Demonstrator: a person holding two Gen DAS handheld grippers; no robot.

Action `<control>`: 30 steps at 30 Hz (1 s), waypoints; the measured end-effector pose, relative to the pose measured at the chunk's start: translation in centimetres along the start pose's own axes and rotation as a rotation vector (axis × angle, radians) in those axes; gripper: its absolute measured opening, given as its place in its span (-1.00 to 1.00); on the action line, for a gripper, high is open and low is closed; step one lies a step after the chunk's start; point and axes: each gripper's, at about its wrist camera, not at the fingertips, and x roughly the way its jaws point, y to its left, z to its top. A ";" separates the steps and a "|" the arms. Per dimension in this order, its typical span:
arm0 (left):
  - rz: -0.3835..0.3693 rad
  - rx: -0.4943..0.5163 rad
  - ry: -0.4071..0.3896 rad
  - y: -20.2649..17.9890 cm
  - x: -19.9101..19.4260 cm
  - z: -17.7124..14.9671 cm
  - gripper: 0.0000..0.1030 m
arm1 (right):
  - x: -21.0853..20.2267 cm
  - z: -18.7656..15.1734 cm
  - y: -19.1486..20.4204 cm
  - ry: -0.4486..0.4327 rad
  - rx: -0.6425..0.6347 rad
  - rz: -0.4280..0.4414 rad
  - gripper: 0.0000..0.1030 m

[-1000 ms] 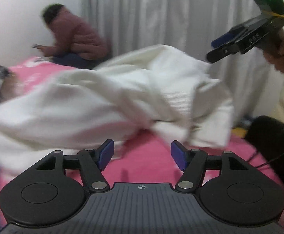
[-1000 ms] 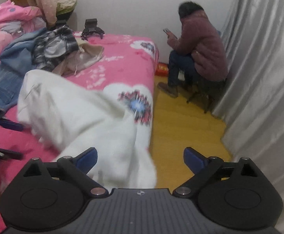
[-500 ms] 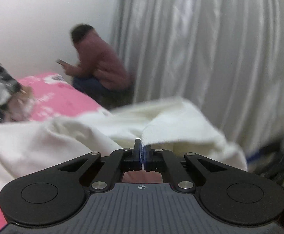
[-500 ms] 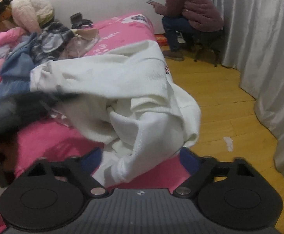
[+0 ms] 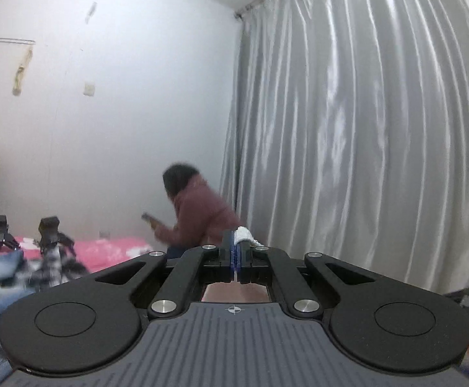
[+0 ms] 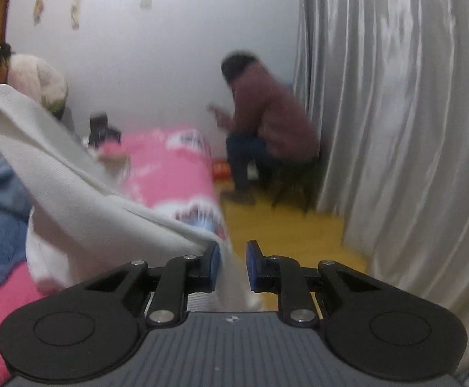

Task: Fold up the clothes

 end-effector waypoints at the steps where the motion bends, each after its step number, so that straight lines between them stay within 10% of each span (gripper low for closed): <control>1: 0.002 -0.016 0.000 0.1 0.0 1.0 -1.00 | -1.0 1.4 -0.3 -0.035 -0.010 0.000 -0.72; 6: 0.034 0.029 0.064 0.5 3.8 3.5 -1.00 | -2.1 5.9 -2.8 -0.045 -0.005 0.023 -0.67; 14: -0.077 0.027 0.283 0.2 19.3 1.9 -0.96 | 1.5 1.4 3.3 0.168 -0.077 0.437 -0.20; 18: 0.008 0.088 0.485 0.2 26.6 -2.1 -0.73 | 5.8 -2.5 8.4 0.289 -0.081 0.593 -0.18; 30: -0.002 0.125 0.669 8.2 18.5 -9.5 0.18 | 14.0 -6.1 7.3 0.278 -0.050 0.305 -0.21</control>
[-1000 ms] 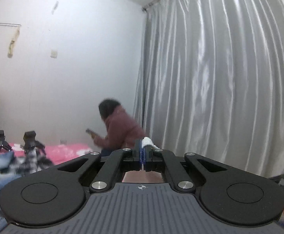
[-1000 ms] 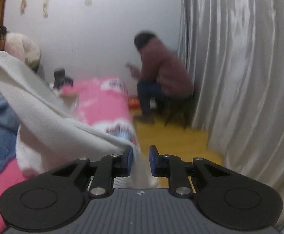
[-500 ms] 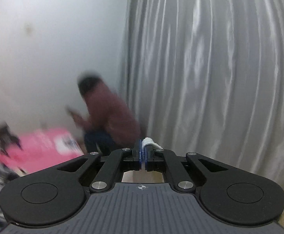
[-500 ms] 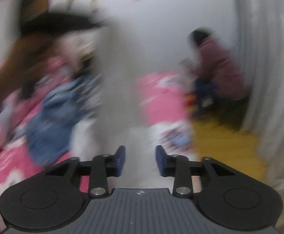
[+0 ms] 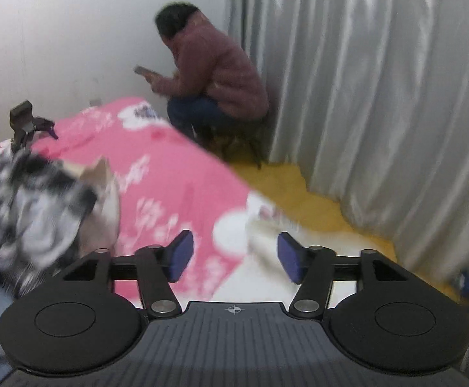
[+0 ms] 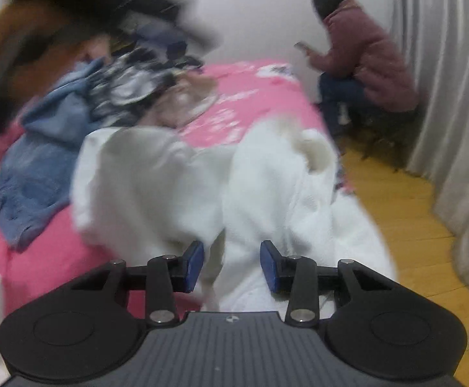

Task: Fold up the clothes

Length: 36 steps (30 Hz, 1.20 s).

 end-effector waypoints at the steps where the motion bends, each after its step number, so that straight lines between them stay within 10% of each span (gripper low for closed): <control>1: -0.011 0.039 0.009 0.2 -0.3 -1.3 0.18 | -0.1 0.2 -0.8 -0.014 0.019 -0.016 -0.21; 9: -0.136 0.058 0.101 1.5 -1.7 -8.3 0.25 | 3.1 2.0 -2.3 -0.035 -0.032 -0.156 -0.19; 22: -0.109 0.223 0.104 -0.7 -1.2 -12.2 0.34 | 13.4 8.3 -7.9 0.020 -0.055 -0.326 -0.18; 25: -0.070 0.316 0.098 -1.6 0.7 -12.9 0.24 | 13.3 9.1 -9.2 0.059 0.050 -0.237 -0.18; 27: -0.035 0.332 0.081 -2.1 1.5 -13.0 -0.65 | 11.2 9.1 -8.7 0.012 0.038 -0.159 -0.08; 36: 0.069 0.167 -0.206 -2.9 -5.7 -7.7 -0.76 | -1.1 4.1 -1.7 -0.067 -0.150 0.209 0.34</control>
